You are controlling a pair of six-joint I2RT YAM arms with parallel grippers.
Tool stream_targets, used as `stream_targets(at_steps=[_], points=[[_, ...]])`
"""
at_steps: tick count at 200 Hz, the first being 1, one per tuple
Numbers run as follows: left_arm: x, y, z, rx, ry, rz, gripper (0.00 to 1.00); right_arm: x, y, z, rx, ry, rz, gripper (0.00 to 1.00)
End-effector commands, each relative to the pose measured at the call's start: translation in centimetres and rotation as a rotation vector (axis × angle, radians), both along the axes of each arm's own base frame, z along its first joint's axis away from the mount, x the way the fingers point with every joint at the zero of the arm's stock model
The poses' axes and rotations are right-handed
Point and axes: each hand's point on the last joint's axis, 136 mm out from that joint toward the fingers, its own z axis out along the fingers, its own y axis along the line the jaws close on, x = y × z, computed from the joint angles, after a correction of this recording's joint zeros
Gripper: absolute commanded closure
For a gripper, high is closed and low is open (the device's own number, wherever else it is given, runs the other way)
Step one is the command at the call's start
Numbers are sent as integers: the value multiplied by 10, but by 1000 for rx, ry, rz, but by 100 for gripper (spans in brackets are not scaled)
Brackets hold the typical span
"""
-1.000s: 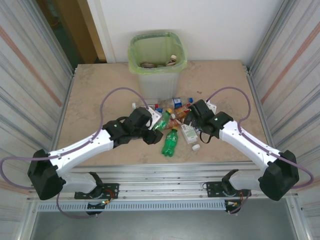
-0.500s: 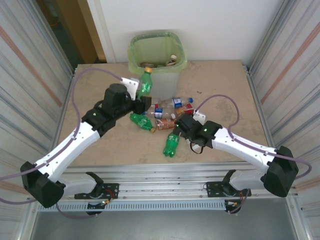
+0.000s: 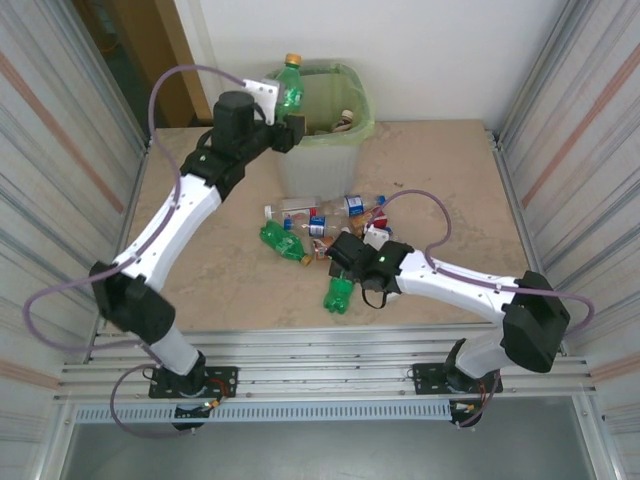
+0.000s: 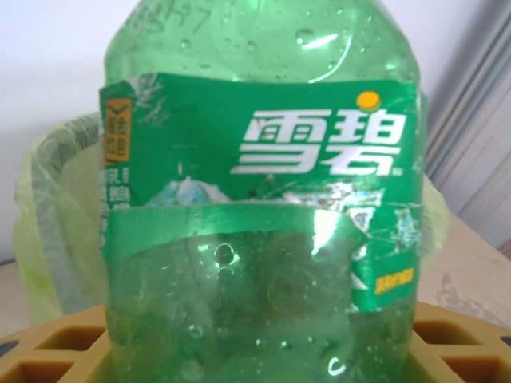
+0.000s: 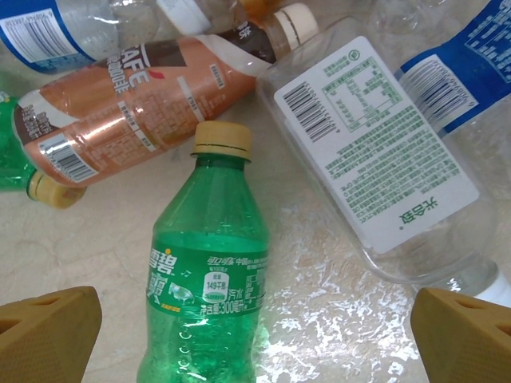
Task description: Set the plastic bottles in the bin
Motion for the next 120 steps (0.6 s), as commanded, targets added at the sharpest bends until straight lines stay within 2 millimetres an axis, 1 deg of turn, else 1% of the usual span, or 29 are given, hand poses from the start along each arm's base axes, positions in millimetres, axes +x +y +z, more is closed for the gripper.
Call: stream_targets(at_steps=[1, 8, 10, 14, 22, 47, 75, 81, 86, 88, 91, 120], points=[[22, -1, 15, 34, -31, -7, 56, 3, 11, 4, 30, 2, -19, 2], [32, -3, 16, 43, -33, -3, 56, 2, 12, 3, 30, 7, -13, 2], [35, -3, 10, 50, -23, -1, 56, 2, 13, 2, 29, 9, -12, 2], [39, -3, 13, 53, -27, 3, 56, 2, 13, 1, 28, 12, -9, 2], [48, -4, 12, 62, -24, 8, 56, 3, 15, 0, 30, 15, -6, 2], [72, -5, 3, 80, -13, 29, 56, 2, 19, -2, 37, 22, -2, 2], [90, -4, -10, 95, 16, 36, 56, 4, 20, -2, 38, 21, -3, 2], [93, -4, -11, 95, 16, 35, 56, 4, 20, -2, 18, 19, 28, 2], [93, -2, -7, 92, 10, 36, 56, 5, 21, -1, 20, 17, 30, 2], [98, -4, -19, 98, 28, 32, 56, 4, 21, -1, 18, 18, 31, 2], [101, -5, -24, 101, 36, 29, 56, 5, 21, -1, 16, 19, 32, 2], [113, 3, -39, 82, 65, 46, 56, 5, 23, -3, 10, 25, 33, 2]])
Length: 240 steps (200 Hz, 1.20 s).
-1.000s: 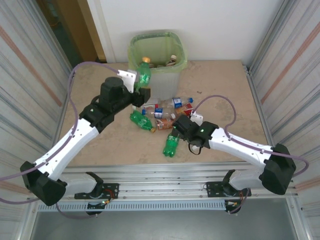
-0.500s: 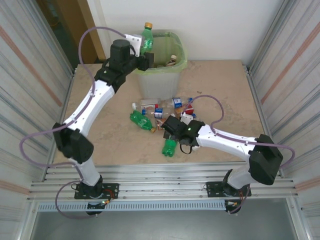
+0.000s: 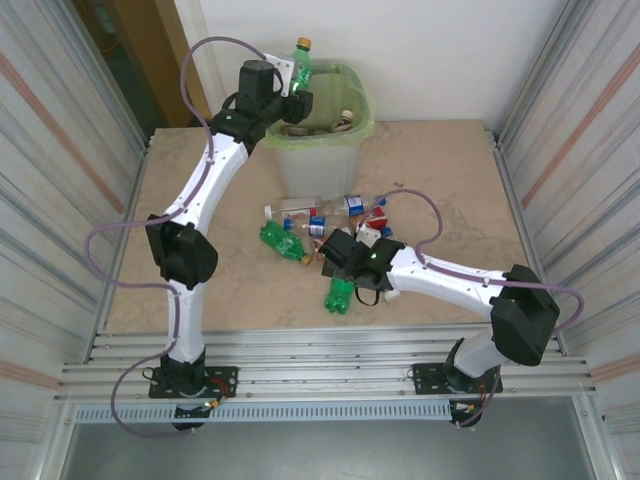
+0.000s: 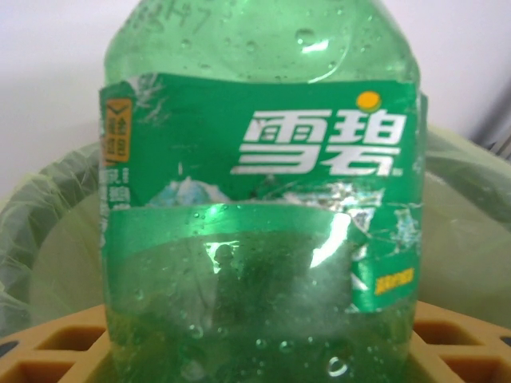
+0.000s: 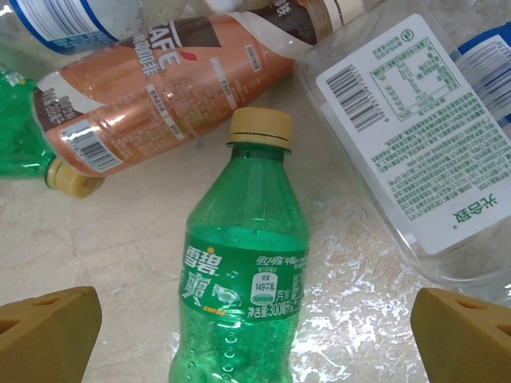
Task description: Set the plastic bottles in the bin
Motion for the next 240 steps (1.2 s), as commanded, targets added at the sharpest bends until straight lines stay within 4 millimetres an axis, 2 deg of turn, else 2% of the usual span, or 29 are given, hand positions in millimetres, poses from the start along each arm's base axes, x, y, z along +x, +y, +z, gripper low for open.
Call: stream_targets(at_steps=[1, 47, 92, 133, 185, 226, 240], points=[[7, 9, 0, -8, 3, 4, 56, 1, 5, 2, -10, -2, 10, 2], [20, 21, -13, 6, 21, 34, 51, 1, 4, 0, -9, 4, -3, 2], [25, 23, -21, 13, 32, 42, 45, -1, 4, -2, -11, 14, -1, 2], [20, 17, -17, -17, 43, 13, 43, -1, 3, -5, -16, 16, -4, 2], [0, 10, -9, 9, 35, -13, 43, -2, 3, -10, -14, 24, -4, 2], [-6, 12, -15, 105, 25, 33, 36, -5, 4, -15, -16, 37, 0, 2], [-6, 11, -16, 122, 19, 38, 28, -5, 4, -17, -15, 43, 3, 2]])
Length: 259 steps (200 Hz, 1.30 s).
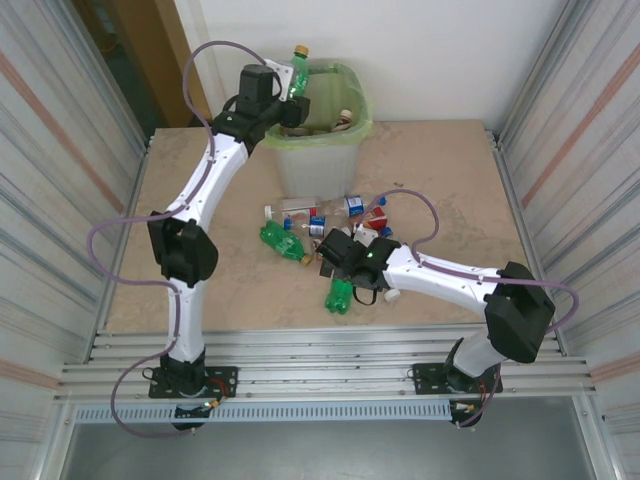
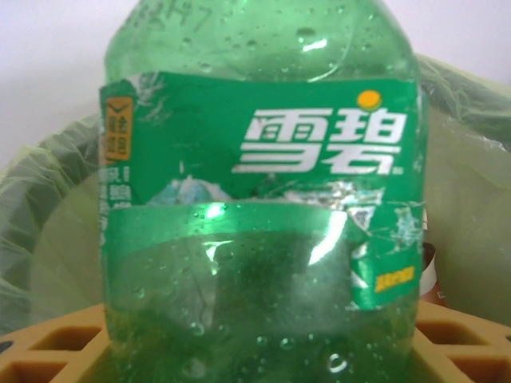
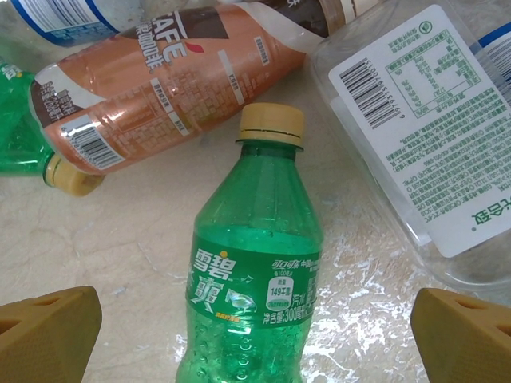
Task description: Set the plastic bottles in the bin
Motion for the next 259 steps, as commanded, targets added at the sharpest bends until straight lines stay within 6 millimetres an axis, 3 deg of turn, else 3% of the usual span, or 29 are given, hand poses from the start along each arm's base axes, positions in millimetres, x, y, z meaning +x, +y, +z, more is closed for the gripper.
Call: stream_targets(at_steps=[1, 30, 63, 65, 69, 141, 205, 259], points=[[-10, 6, 4, 64, -1, 26, 27, -5, 0, -12, -14, 26, -1, 2], [-11, 5, 10, 69, -18, 29, 17, -8, 2, -18, -14, 46, 6, 2], [-12, 4, 13, 78, -29, 33, 16, -10, 4, -21, -17, 55, 16, 2], [-17, 6, 26, 69, -48, 34, 16, -11, 4, -21, -16, 56, 15, 2], [-20, 7, 33, 64, -59, 34, 16, -11, 4, -21, -17, 56, 15, 2], [-50, 15, 72, 11, -132, 32, 2, -21, 3, -35, -31, 92, 33, 2], [-94, 39, 96, -31, -180, 65, 1, -21, 11, -48, -30, 117, 43, 0], [-144, 72, 98, -65, -220, 135, 1, -19, 16, -58, -49, 133, 61, 1]])
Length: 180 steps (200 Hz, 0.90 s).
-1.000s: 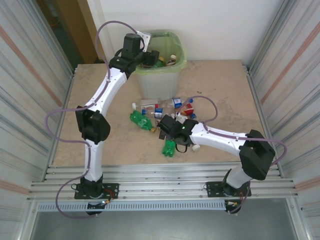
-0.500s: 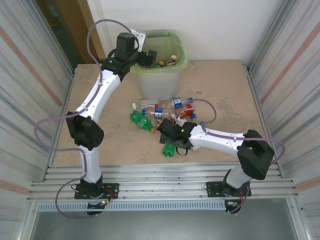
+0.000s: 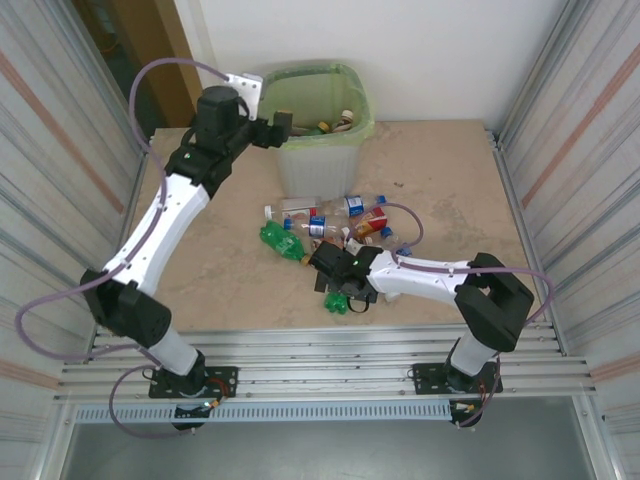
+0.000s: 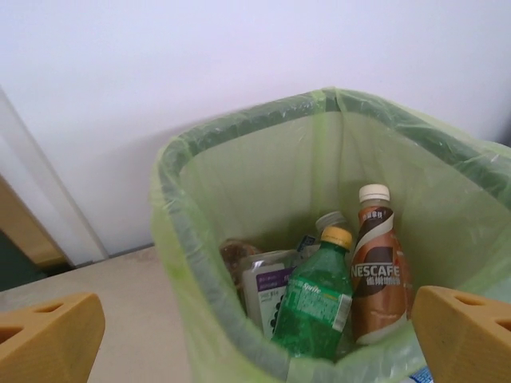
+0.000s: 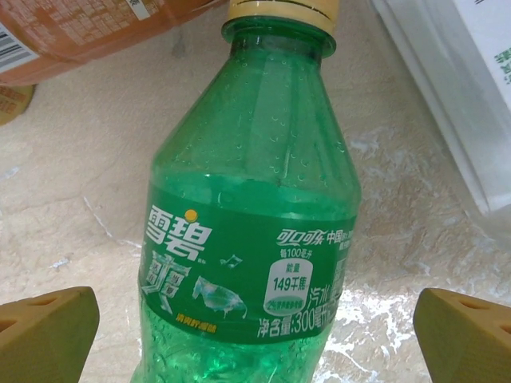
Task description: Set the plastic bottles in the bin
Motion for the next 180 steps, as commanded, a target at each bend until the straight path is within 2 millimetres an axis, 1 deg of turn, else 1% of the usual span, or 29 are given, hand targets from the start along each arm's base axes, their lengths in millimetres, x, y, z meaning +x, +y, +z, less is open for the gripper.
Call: stream_targets(at_steps=[1, 21, 43, 66, 78, 105, 150, 168, 180], points=[[-26, 16, 27, -58, -88, 50, 1, 0, 3, -6, -16, 11, 9, 1], [-45, 32, 23, -74, -97, 89, 1, 0, 2, -11, -28, 19, 12, 2], [-64, 49, 13, -98, -94, 132, 1, 1, 4, -16, -29, 26, 17, 3], [-81, 65, -3, -120, -75, 171, 1, 2, 6, -21, -28, 37, 22, 6], [-89, 73, -16, -131, -52, 195, 1, 2, 6, -24, -30, 40, 25, 7], [-102, 92, -40, -164, -9, 256, 1, 3, 6, -31, -37, 47, 27, 9], [-120, 113, -79, -181, 44, 338, 1, 5, 6, -39, -42, 56, 26, 12], [-126, 121, -91, -172, 62, 373, 1, 5, 6, -42, -44, 65, 30, 16], [-129, 127, -96, -170, 68, 395, 1, 5, 6, -43, -47, 69, 35, 19]])
